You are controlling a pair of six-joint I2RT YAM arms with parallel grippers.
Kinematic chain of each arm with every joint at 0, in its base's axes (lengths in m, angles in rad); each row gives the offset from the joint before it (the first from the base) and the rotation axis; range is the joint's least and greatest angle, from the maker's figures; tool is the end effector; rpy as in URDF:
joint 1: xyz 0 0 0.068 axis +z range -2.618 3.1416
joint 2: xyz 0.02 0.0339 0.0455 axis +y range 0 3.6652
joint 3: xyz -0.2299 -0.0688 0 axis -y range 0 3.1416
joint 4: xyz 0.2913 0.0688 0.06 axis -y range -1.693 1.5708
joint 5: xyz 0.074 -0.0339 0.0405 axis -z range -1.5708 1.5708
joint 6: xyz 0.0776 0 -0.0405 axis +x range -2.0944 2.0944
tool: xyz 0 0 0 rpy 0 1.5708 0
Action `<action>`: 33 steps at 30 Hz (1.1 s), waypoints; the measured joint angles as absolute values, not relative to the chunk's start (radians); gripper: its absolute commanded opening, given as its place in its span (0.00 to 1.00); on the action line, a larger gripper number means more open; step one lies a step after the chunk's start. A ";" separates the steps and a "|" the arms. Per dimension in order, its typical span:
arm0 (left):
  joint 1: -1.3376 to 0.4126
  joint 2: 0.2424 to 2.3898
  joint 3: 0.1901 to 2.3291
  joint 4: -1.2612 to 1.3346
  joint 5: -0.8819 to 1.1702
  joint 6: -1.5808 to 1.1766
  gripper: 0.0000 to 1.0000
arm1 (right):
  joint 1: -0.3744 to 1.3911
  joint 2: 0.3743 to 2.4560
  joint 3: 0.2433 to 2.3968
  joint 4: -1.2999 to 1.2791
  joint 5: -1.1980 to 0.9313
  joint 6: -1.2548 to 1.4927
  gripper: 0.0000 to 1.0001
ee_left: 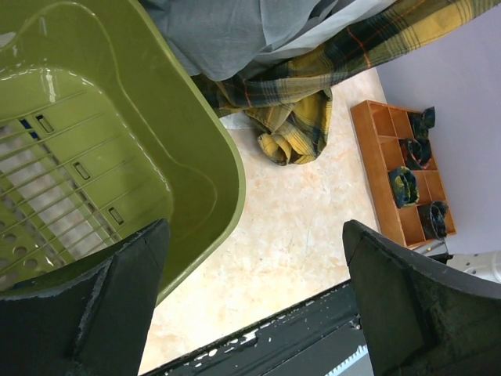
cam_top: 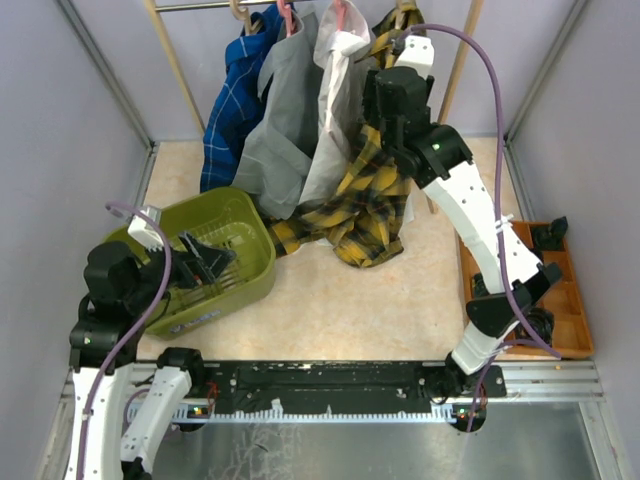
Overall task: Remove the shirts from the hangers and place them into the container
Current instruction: Pick up the hanger from the clothesline.
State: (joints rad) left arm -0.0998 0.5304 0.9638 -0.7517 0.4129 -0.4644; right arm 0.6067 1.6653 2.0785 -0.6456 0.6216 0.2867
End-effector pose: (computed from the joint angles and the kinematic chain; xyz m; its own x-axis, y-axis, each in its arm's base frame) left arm 0.1946 -0.0508 0.3612 -0.4891 -0.3633 -0.7929 0.2812 0.7949 -0.5377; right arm 0.3690 0.2011 0.4827 -0.1809 0.1543 -0.9713 0.0555 0.9876 0.1465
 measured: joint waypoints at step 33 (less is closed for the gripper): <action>-0.100 0.599 0.949 -0.679 0.364 -0.475 0.96 | 0.507 1.533 2.174 -0.659 0.282 0.019 0.00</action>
